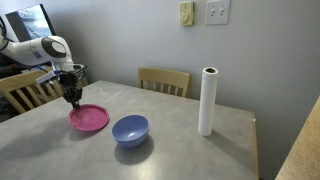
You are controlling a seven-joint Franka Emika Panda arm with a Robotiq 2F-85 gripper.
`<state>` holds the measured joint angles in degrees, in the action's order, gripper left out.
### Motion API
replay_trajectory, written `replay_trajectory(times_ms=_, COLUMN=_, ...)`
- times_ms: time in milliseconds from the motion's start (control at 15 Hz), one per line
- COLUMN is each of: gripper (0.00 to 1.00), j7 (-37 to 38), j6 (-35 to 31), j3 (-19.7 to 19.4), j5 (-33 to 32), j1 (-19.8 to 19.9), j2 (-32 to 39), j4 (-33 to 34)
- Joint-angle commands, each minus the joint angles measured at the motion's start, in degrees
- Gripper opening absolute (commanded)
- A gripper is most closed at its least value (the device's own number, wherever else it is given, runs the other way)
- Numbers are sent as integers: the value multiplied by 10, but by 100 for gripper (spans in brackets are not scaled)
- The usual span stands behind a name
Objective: Pick up the lid and put it on the bowl, and then remove it and put it back on the table
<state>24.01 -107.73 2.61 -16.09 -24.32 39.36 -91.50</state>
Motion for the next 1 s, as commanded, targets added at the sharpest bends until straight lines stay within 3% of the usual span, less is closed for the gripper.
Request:
replay_trajectory(times_ms=0, gripper=3, j7=-6, j6=18, j3=7, j5=10, j1=6, j2=38, j4=36)
replay_trajectory(times_ms=67, gripper=3, j7=-65, j6=0, j3=-11, j5=2, j1=50, j2=51, j4=48)
replay_trajectory(times_ms=467, gripper=3, j7=-193, j6=-42, j3=-13, j5=24, j1=134, j2=99, j4=102)
replay_trajectory(times_ms=933, gripper=3, j7=-330, j6=-51, j3=39, j5=80, j1=160, j2=132, j4=150)
